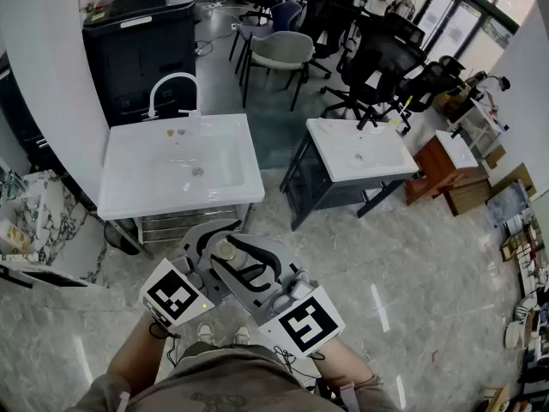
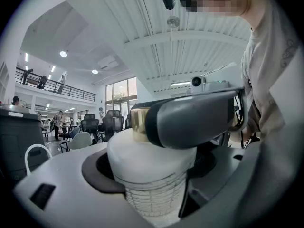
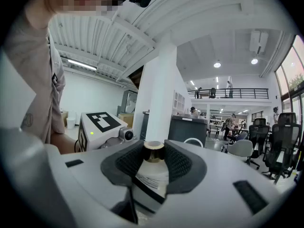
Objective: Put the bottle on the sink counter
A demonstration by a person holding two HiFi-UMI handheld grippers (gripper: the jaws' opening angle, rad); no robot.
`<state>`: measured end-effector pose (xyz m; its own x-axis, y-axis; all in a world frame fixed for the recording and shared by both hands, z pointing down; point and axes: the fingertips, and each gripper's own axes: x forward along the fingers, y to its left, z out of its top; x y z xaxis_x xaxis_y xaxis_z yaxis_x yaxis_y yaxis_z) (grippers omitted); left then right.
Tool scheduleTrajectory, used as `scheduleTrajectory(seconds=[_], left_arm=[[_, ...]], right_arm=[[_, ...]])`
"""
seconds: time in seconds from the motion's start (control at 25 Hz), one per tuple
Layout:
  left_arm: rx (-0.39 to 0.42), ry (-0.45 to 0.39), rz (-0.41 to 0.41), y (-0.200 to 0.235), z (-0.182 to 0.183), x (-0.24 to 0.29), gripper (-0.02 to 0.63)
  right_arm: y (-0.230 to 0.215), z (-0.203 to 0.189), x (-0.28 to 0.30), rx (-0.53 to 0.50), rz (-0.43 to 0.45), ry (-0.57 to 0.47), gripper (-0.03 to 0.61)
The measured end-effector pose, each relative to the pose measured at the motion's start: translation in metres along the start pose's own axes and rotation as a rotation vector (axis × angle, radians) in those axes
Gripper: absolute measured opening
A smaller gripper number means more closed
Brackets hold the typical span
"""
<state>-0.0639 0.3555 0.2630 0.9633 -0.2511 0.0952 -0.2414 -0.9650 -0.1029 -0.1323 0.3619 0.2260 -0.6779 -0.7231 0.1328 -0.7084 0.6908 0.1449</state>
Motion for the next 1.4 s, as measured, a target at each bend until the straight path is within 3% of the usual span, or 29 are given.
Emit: scheduleTrajectory(seconds=[0.72,1.4], left_arm=[[0.005,0.016,-0.018,-0.005,0.002,0.026,0.325],[0.029,0.027,-0.015,-0.021,0.002,0.092,0.325]], right_arm=[[-0.021,-0.005,-0.016,0.021,-0.02,-0.012,0.14],[-0.069,-0.023,-0.062,0.022,-0.013,-0.036,0.14]])
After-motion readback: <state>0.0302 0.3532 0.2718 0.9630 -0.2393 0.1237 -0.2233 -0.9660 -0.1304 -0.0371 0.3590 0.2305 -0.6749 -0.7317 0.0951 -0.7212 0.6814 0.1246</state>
